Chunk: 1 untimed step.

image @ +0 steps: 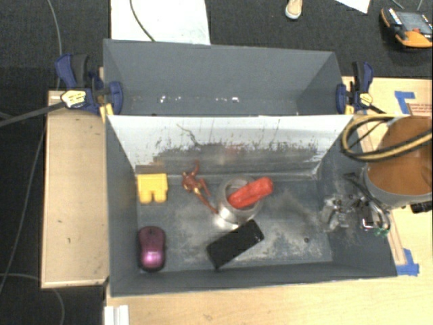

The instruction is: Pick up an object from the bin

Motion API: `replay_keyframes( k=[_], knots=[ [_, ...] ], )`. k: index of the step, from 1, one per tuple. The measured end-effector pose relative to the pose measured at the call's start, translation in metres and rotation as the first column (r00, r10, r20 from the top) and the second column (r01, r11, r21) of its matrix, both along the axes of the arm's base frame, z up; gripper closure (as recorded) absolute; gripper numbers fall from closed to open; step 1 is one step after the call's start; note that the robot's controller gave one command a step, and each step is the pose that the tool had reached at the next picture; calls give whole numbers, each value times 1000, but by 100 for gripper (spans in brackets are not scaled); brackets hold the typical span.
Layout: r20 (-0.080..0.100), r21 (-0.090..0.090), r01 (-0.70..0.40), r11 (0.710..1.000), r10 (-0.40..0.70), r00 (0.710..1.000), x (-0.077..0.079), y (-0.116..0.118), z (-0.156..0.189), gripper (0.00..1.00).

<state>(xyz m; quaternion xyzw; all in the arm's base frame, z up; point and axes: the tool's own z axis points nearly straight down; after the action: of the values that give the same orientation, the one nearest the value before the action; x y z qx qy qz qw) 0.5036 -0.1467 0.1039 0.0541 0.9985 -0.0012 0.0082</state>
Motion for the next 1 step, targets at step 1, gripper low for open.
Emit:
replay_keyframes(
  k=[1],
  knots=[
    [0,1,12,1000,-12,1000,-12,5,-2,100]
  ],
)
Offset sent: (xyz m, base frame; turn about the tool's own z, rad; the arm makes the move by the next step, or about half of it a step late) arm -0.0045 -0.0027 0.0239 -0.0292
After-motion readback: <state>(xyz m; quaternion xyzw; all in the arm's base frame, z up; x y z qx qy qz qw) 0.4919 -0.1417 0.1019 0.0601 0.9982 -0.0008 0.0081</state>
